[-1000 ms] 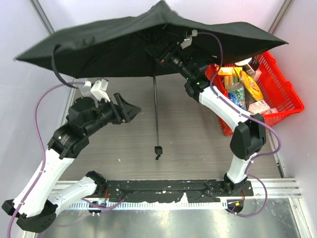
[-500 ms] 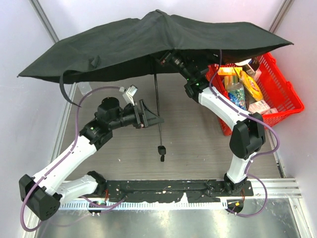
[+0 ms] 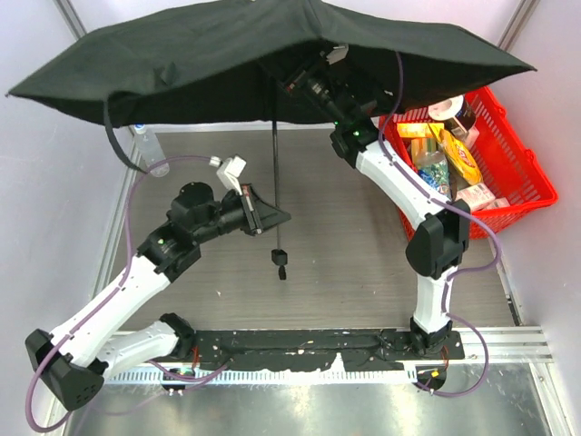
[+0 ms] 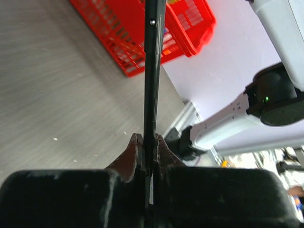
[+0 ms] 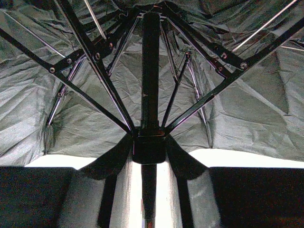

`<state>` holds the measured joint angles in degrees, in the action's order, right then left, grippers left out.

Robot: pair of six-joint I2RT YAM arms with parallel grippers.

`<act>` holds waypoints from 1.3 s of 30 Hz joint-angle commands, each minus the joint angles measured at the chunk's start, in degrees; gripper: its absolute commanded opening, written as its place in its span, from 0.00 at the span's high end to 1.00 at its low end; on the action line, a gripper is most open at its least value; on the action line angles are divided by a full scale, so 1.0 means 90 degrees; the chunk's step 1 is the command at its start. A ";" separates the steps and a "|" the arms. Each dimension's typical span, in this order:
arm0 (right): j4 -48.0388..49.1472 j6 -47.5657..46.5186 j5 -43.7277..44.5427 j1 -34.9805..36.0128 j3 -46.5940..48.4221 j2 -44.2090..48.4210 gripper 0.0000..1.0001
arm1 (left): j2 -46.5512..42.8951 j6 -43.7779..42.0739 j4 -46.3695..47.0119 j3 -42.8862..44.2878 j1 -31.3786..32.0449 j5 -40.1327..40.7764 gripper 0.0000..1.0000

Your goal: Put away the umbrella

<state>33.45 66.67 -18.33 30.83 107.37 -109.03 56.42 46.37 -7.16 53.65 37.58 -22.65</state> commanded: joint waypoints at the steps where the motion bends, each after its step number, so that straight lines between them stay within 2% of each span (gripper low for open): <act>1: -0.1806 -0.0347 0.0464 0.0051 0.1388 -0.0277 0.99 | -0.0477 -0.0551 -0.1108 0.0756 -0.0201 0.2094 1.00; 4: -0.2817 -0.0445 0.0348 0.0353 0.1362 -0.0317 0.99 | -0.0459 -0.0699 -0.1323 0.1332 -0.0551 0.2642 1.00; 8: -0.2331 -0.0845 0.0998 0.1660 -0.0782 0.0483 0.99 | -0.0410 -0.0913 -0.1635 0.1870 -0.1128 0.2742 1.00; 11: -0.1921 -0.0554 0.0895 0.2062 -0.1217 0.0592 0.99 | -0.0565 -0.0982 -0.1734 0.2037 -0.1470 0.2722 1.00; 13: -0.1987 -0.0640 0.0689 0.2131 -0.0955 0.0426 0.99 | -0.0722 -0.1041 -0.1744 0.2086 -0.1481 0.2703 1.00; 16: -0.2377 -0.1302 0.0815 0.2053 -0.0176 0.0250 0.99 | -0.0927 -0.0895 -0.1570 0.1960 -0.1481 0.2548 1.00; 19: -0.2545 -0.1247 0.0690 0.1742 0.0452 0.0055 0.99 | -0.0869 -0.0505 -0.1314 0.1754 -0.1471 0.1660 1.00; 21: -0.2496 -0.1139 0.0659 0.1702 0.0531 0.0015 0.99 | -0.0820 -0.0348 -0.1265 0.1676 -0.1481 0.1541 1.00; 25: -0.1785 -0.0593 0.0660 0.1565 -0.0405 0.0230 0.99 | -0.0635 -0.0192 -0.1255 0.1685 -0.1481 0.1804 1.00; 29: -0.0731 0.0568 0.0319 0.1253 -0.1606 0.0445 0.99 | -0.0079 -0.0084 -0.1391 0.1958 -0.1481 0.1600 1.00; 32: 0.0188 0.1300 0.0210 0.1398 -0.2600 0.0659 0.99 | 0.0098 -0.0035 -0.1314 0.1901 -0.1481 0.1453 1.00; 35: 0.0443 0.1420 0.0278 0.1467 -0.3237 0.0903 0.99 | 0.0001 0.0072 -0.0993 0.1579 -0.1481 0.1453 1.00; 39: 0.0326 0.1254 0.0415 0.1467 -0.3434 0.0992 0.99 | 0.0107 0.0141 -0.0807 0.1480 -0.1471 0.1511 1.00</act>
<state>32.56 78.04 -12.97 42.81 77.43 -104.97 59.61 47.40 -27.70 64.82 24.36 -8.64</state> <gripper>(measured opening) 0.315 0.055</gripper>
